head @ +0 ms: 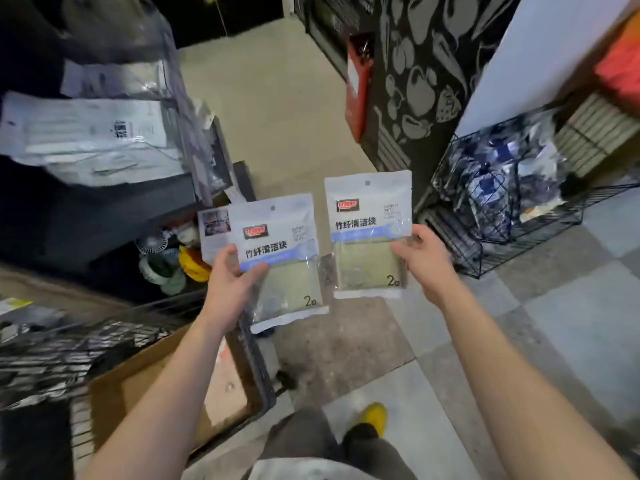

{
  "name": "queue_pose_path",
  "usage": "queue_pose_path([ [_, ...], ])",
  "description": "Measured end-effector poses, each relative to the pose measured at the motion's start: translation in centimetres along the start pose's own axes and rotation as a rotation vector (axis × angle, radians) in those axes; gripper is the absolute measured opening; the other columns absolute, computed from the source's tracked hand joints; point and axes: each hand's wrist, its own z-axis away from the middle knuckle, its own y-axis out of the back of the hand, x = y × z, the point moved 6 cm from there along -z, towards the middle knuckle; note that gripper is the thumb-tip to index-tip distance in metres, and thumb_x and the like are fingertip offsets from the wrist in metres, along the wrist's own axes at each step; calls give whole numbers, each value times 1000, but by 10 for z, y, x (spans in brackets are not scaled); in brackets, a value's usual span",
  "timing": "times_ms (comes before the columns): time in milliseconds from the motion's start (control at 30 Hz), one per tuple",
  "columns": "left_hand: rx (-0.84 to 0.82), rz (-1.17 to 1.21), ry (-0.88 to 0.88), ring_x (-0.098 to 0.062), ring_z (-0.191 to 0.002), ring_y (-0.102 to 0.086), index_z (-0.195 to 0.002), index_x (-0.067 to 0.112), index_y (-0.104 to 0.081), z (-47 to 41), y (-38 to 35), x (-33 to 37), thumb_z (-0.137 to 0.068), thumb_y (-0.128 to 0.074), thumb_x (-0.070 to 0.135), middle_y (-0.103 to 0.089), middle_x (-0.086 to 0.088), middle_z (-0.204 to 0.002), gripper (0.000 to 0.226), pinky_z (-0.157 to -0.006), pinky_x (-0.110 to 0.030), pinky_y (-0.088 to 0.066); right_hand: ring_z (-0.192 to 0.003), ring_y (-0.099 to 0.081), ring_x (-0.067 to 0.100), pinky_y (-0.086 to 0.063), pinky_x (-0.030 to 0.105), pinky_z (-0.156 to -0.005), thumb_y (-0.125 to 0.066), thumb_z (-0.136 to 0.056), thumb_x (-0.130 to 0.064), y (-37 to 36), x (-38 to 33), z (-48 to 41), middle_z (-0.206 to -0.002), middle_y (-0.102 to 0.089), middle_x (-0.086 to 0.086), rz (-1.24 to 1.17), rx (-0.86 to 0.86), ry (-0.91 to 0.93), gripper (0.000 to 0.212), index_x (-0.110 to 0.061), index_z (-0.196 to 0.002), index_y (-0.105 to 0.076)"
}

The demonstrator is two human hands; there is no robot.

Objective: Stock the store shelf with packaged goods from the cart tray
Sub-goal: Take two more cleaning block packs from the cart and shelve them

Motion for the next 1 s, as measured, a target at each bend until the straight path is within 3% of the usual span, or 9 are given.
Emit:
queue_pose_path([
  [100,-11,14,-36,-7,-89,-77,-129,19,-48,-29,-30,35,-94,-75,11,-80,6,-104,45,-72,-25,-61,-82,-66,4,-53,13,-67,-62,-92,7,17,-30,-37,-96,-70,-5,-5,6,36,28,-14,-110,-61],
  [200,10,28,-69,-16,-99,-77,-131,20,-49,-68,-48,60,-93,-77,13,-78,-2,-115,48,-81,-35,-61,-89,-67,7,-55,19,-75,-62,-94,4,24,-54,-84,-101,-71,-3,1,-5,69,26,-15,-111,-60],
  [300,60,47,-97,-8,-90,-76,-128,22,-51,-115,-62,80,-93,-77,11,-78,-2,-110,45,-68,-21,-57,-94,-70,11,-59,27,-80,-62,-95,1,23,-77,-137,-108,-72,1,26,-25,87,25,-16,-113,-61],
  [400,104,14,-149,-11,-91,-76,-127,22,-52,-174,-75,102,-91,-80,12,-78,-3,-111,47,-77,-27,-59,-96,-71,12,-60,32,-83,-65,-94,-2,12,-107,-201,-108,-73,0,76,-60,102,26,-25,-105,-62],
  [500,146,23,-174,-3,-86,-75,-129,20,-53,-241,-83,123,-91,-79,10,-76,2,-106,48,-72,-21,-59,-99,-72,11,-59,31,-82,-68,-92,-4,-9,-143,-276,-112,-73,-1,139,-86,124,27,-20,-115,-63],
  [600,175,117,-127,-22,-93,-78,-129,18,-53,-309,-83,146,-92,-77,6,-81,-1,-100,45,-75,-36,-63,-98,-71,7,-57,25,-77,-65,-94,-5,-40,-188,-345,-114,-72,-3,140,-110,130,31,-15,-124,-61],
  [800,300,148,-136,-20,-93,-78,-123,23,-56,-404,-47,205,-89,-80,8,-78,-5,-109,44,-73,-31,-62,-104,-72,29,-58,51,-94,-68,-92,-11,-116,-262,-457,-114,-73,9,205,-244,152,29,-15,-121,-62],
  [867,355,149,-153,-15,-90,-78,-128,19,-55,-424,-35,221,-91,-77,6,-78,-3,-109,45,-68,-23,-60,-102,-72,21,-59,43,-92,-69,-92,-12,-145,-280,-493,-115,-73,5,220,-295,160,34,-16,-124,-61],
  [1000,489,141,-156,-12,-91,-77,-128,19,-55,-462,-10,237,-92,-75,5,-77,0,-109,43,-67,-20,-60,-88,-71,17,-53,17,-66,-66,-91,1,-215,-312,-561,-108,-75,12,203,-434,158,29,-14,-117,-62],
])
